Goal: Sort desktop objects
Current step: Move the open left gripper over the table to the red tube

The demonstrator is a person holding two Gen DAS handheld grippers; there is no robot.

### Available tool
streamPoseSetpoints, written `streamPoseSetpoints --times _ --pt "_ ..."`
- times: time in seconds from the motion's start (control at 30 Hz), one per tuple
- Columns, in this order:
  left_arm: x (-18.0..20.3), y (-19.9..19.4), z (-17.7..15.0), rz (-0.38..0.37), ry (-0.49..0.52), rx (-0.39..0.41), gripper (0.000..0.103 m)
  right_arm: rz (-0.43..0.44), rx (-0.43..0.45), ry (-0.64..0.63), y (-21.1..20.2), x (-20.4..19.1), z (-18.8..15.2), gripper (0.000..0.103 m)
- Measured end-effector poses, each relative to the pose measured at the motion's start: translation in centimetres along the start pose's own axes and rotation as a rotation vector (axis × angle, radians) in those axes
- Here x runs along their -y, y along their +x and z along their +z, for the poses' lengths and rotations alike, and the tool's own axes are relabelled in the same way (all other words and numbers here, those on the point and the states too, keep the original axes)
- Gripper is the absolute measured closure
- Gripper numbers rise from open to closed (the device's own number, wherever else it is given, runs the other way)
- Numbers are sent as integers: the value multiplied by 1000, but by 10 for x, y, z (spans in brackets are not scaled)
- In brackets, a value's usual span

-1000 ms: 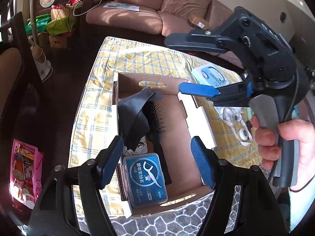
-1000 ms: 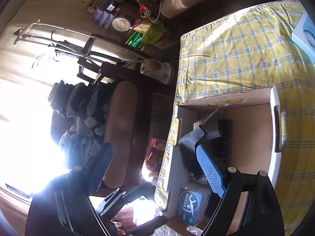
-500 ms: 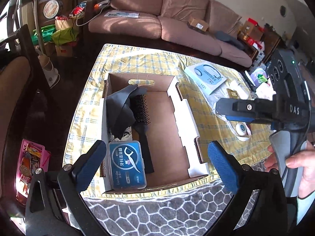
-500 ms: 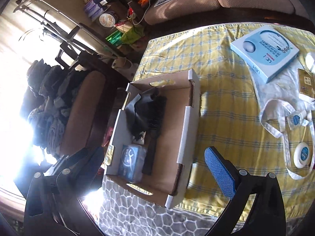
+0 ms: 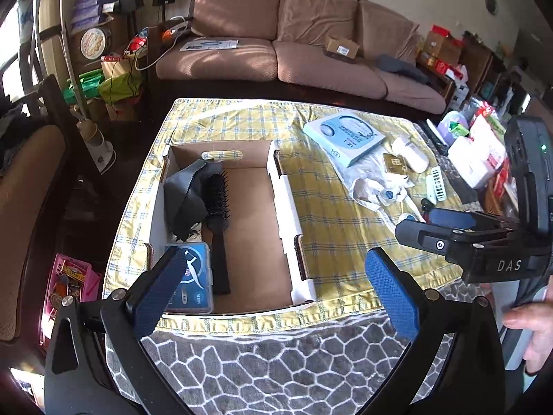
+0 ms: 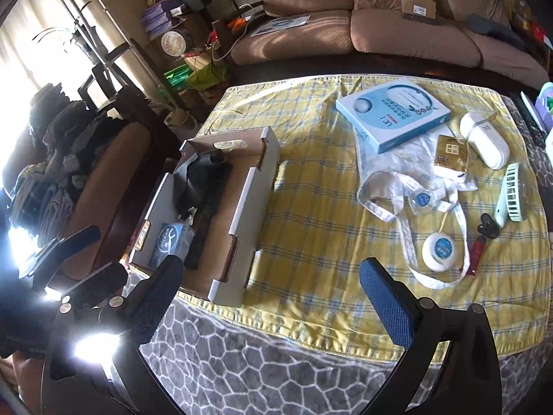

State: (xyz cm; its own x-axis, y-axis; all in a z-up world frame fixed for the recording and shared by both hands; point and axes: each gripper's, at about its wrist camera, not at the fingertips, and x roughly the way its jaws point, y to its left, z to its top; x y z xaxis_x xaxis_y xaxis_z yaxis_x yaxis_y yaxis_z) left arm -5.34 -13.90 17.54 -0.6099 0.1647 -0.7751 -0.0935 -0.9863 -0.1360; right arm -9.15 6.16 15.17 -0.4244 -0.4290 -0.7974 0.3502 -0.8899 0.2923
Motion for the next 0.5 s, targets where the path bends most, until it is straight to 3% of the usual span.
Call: streamPoseSetpoints --times 0.27,0.5 --pt "60 12 5 -21 50 0 0 -95 24 -9 -30 54 -22 0" --pt "118 44 5 -58 111 -13 0 -169 50 70 -49 134 -39 0"
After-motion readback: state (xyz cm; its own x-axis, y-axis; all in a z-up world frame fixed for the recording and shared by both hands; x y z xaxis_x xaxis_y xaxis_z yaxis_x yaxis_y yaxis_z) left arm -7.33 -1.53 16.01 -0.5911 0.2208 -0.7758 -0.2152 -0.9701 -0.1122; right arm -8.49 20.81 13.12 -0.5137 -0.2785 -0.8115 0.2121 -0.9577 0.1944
